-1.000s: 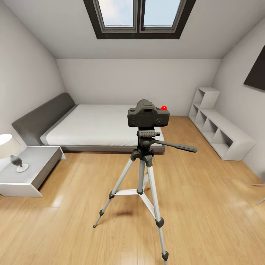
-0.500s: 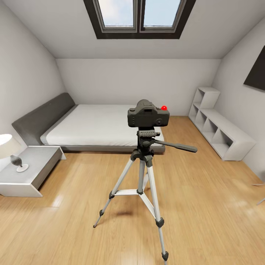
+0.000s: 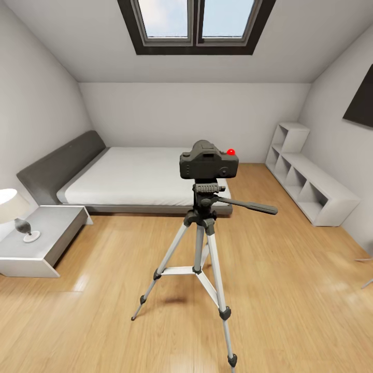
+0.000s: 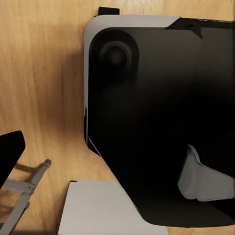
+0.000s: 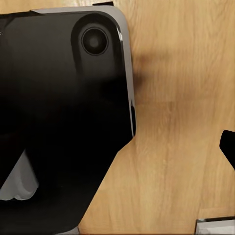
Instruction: Attach the digital camera to the camera tripod in the bedroom.
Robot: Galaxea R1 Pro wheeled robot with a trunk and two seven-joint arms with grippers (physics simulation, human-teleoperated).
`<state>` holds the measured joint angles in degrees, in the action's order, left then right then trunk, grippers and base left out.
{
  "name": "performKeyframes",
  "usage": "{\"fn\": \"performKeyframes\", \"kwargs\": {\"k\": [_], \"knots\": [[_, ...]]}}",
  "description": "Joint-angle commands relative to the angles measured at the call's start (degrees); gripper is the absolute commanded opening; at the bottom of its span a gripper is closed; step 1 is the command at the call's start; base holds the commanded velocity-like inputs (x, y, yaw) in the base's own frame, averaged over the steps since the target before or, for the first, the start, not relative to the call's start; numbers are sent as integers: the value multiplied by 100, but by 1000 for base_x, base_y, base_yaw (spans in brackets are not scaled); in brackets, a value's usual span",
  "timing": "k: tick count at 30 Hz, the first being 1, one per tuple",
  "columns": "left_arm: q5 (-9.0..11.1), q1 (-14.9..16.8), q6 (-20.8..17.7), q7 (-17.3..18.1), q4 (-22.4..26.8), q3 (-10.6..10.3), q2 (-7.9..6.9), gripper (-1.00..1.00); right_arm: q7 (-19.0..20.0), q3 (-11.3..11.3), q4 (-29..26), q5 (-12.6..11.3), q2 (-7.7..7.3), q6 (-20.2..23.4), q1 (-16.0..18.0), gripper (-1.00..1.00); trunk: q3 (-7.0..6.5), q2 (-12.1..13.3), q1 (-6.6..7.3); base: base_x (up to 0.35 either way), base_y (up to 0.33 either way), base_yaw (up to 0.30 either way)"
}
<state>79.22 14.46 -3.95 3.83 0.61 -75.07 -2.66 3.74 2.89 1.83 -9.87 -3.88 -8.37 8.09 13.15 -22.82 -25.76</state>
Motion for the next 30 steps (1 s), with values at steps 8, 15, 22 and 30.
{"fn": "performKeyframes", "kwargs": {"k": [8,15,22,30], "knots": [[28,4,3,-12,-4,-58,-12,100,13,30,19,-77,12,-59,-2,100,-45,-10,-3,0,0,0],[21,4,8,-14,0,-58,-15,100,0,29,19,-77,19,-60,-6,100,-109,-10,-3,0,0,0],[15,4,8,-14,0,-62,-15,100,-13,29,19,-77,27,-62,-5,100,-173,-10,-3,0,0,0],[14,4,8,-14,1,-60,-15,100,-13,31,19,-77,28,-67,-5,100,-247,-10,-3,0,0,0]]}}
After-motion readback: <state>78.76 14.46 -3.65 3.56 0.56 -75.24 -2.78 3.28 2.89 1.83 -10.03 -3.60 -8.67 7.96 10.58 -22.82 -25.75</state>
